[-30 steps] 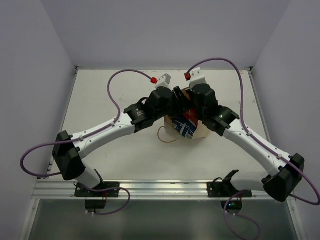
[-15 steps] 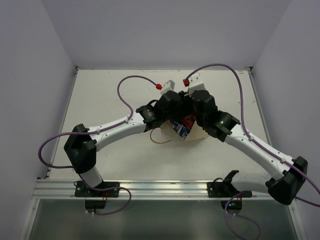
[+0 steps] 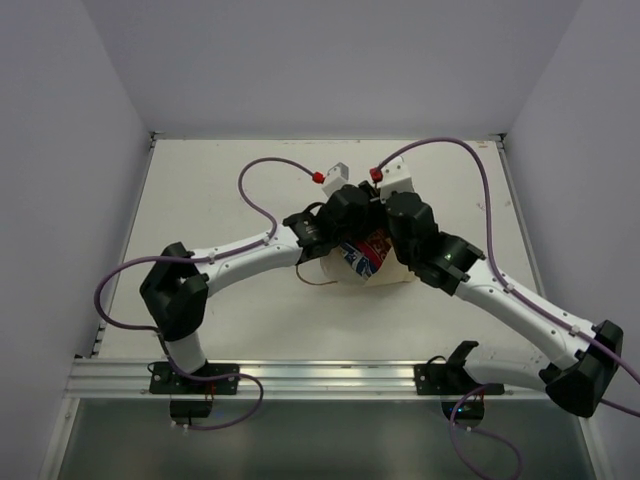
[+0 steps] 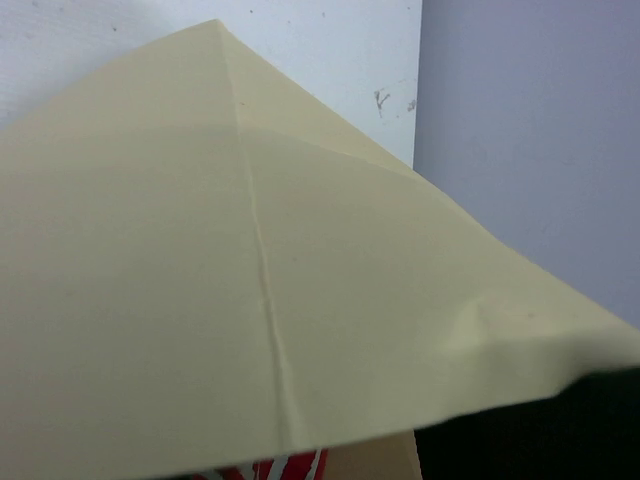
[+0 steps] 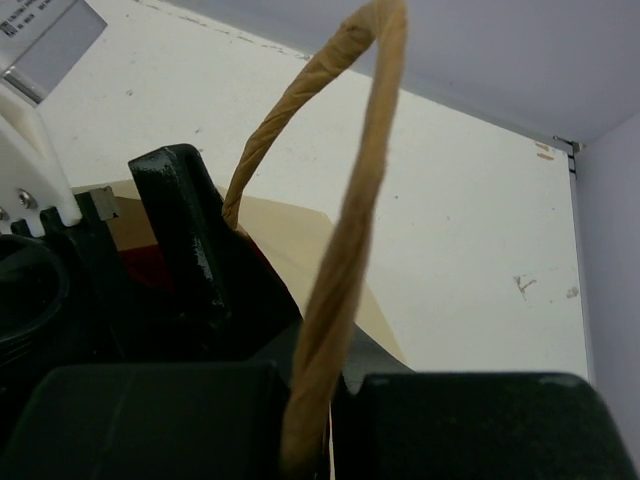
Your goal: Take the snacks out of the paper bag
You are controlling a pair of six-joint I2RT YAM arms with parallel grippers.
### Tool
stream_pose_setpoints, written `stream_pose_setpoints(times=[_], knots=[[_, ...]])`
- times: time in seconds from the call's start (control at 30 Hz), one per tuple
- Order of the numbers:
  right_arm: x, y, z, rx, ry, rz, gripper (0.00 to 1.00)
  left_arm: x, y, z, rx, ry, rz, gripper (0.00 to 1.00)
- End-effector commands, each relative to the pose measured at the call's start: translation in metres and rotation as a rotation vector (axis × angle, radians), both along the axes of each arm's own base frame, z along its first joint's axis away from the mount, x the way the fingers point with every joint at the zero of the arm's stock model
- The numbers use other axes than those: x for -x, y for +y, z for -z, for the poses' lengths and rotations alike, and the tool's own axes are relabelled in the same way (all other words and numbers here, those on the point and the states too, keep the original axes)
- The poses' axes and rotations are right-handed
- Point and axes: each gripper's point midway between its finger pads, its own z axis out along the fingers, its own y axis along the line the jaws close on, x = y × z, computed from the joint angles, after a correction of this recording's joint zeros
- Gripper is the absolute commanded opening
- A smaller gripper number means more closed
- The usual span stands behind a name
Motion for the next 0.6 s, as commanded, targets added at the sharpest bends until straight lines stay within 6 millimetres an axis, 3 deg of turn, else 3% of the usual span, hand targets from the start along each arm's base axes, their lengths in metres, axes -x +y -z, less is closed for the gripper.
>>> stream_pose_setpoints(times=[0.0,0.33,0.4,0.47,0.57], knots=[[0.006,0.014,-0.044,-0.206,-0.104,-0.038,0.0,-0.013,-0.018,-0.021,0.097,-0.039,-0.038,0.69],[0.017,0.021,-0.036,-0.216,-0.085,-0.123,0.0,-0.018,-0.035,-0.014,0.137,-0.032,-0.046,0.63],[0.019,0.022,-0.038,-0.179,-0.093,-0.159,0.0,-0.021,-0.039,-0.018,0.165,-0.046,-0.049,0.58],[0.022,0.024,-0.041,-0.184,-0.091,-0.185,0.0,-0.02,-0.035,-0.009,0.156,-0.033,-0.064,0.5],[0.026,0.023,-0.042,-0.189,-0.093,-0.197,0.0,-0.019,-0.035,-0.006,0.17,-0.042,-0.057,0.47]])
